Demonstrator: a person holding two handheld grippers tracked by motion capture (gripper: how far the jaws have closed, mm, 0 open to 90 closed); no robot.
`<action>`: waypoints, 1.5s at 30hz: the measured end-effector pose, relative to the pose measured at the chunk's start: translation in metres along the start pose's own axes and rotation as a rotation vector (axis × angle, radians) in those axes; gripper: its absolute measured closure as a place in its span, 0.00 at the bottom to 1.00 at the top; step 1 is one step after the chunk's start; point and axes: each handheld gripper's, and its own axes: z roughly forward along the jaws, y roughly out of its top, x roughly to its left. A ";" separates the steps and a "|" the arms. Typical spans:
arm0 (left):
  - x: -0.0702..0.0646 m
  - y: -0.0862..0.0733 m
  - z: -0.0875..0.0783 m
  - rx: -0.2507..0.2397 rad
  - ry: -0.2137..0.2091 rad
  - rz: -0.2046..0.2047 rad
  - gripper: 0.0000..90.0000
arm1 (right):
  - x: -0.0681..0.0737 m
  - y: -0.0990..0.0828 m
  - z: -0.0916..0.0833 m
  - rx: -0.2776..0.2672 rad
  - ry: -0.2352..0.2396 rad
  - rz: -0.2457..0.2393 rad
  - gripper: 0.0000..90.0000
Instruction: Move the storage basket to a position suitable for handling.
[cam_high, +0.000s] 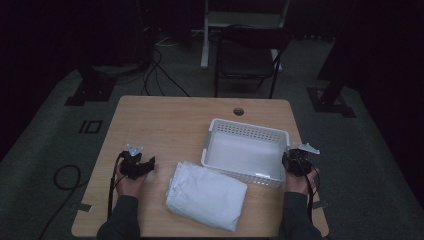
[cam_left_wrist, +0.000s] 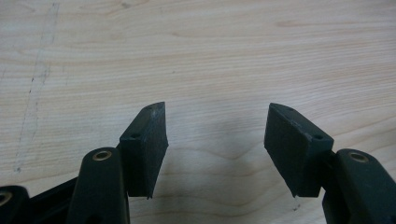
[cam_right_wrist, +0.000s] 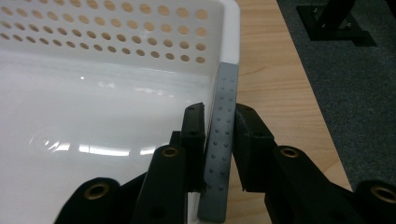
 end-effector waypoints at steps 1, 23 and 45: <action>-0.001 0.001 -0.001 -0.005 -0.003 0.002 0.43 | 0.000 0.001 0.001 -0.001 -0.002 0.001 0.85; -0.051 0.025 -0.040 -0.103 -0.187 0.076 0.42 | 0.000 0.004 -0.001 0.022 0.114 -0.031 0.61; -0.134 0.038 -0.032 -0.062 -0.383 0.254 0.42 | -0.009 -0.016 -0.012 0.069 0.168 -0.070 0.77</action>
